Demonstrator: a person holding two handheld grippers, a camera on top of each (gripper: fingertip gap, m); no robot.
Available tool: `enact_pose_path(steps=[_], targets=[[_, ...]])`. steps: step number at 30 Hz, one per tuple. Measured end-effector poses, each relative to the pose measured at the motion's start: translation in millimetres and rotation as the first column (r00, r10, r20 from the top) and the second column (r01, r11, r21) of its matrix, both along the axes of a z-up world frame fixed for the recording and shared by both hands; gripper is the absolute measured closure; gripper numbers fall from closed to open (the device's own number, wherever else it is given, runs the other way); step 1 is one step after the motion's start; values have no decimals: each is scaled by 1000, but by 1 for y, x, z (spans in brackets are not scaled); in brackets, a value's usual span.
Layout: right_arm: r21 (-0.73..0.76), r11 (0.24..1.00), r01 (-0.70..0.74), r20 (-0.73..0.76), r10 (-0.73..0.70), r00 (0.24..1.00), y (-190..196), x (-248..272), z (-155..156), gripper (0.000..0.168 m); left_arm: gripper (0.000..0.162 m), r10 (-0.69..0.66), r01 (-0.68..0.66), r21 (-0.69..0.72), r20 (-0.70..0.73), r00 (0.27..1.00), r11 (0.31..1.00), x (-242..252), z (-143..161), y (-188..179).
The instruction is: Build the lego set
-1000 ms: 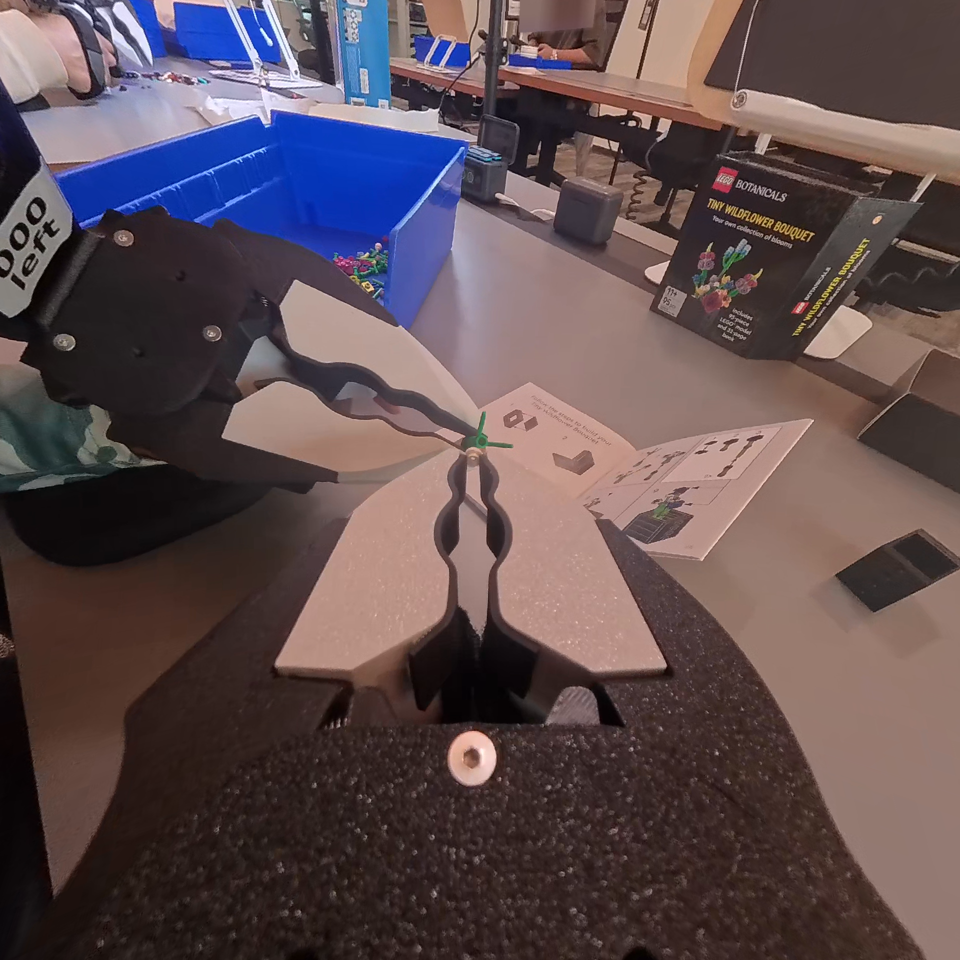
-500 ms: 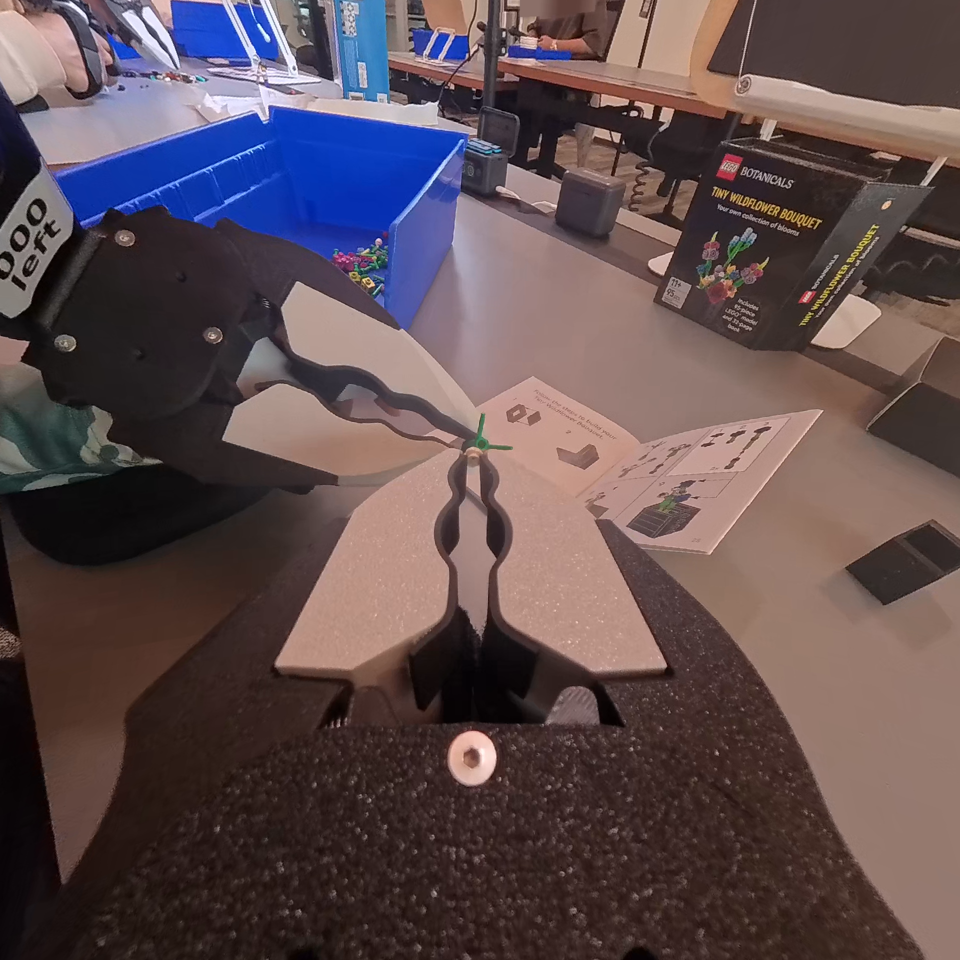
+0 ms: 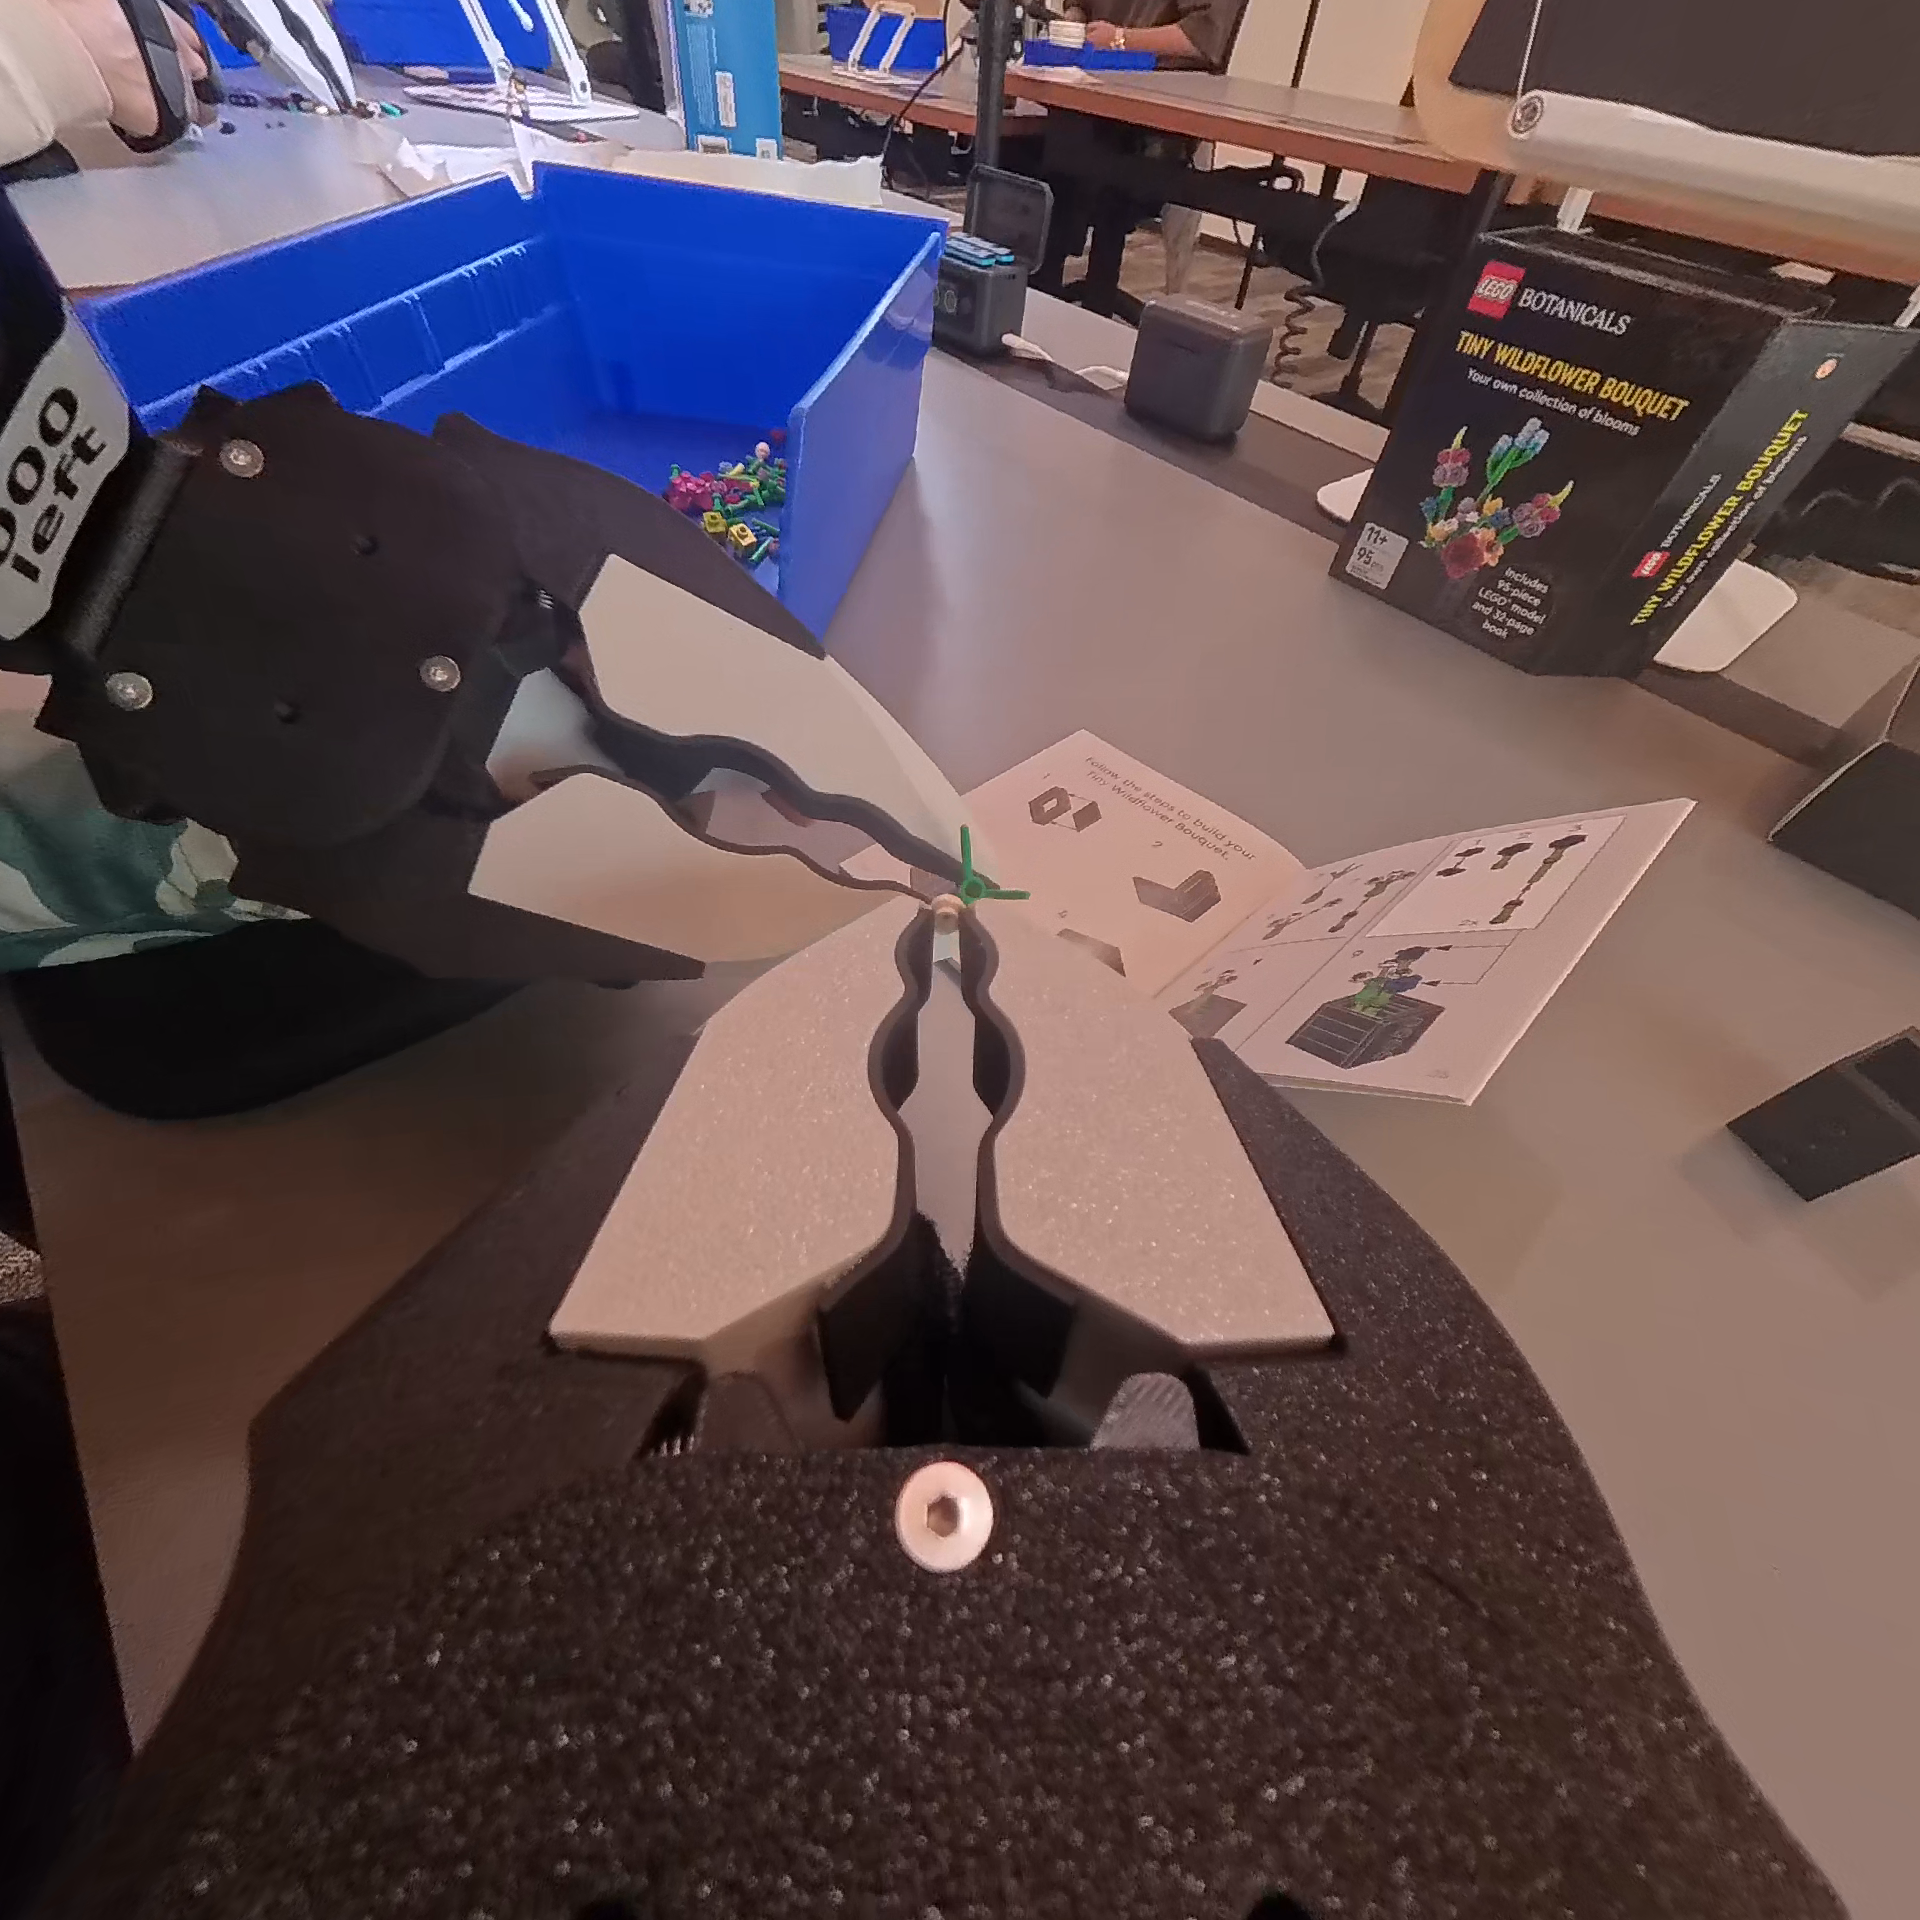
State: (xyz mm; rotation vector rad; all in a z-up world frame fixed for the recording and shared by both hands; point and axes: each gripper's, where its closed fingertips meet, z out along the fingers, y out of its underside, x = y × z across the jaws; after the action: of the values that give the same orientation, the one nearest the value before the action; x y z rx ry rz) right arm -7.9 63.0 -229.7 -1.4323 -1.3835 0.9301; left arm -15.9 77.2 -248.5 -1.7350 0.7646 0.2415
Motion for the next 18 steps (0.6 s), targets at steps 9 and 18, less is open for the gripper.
enact_pose_path(steps=[9, 18], targets=[[43, 997, 61, 30, -63, 998, 6, 0, -4, 163, 155, 40, -39, 6, -77, 996, 999, -2, -3, 1], [3, 999, 49, 53, -49, 997, 7, 1, -8, 163, 155, 34, -33, 12, -127, 991, 999, -3, -6, 0]])
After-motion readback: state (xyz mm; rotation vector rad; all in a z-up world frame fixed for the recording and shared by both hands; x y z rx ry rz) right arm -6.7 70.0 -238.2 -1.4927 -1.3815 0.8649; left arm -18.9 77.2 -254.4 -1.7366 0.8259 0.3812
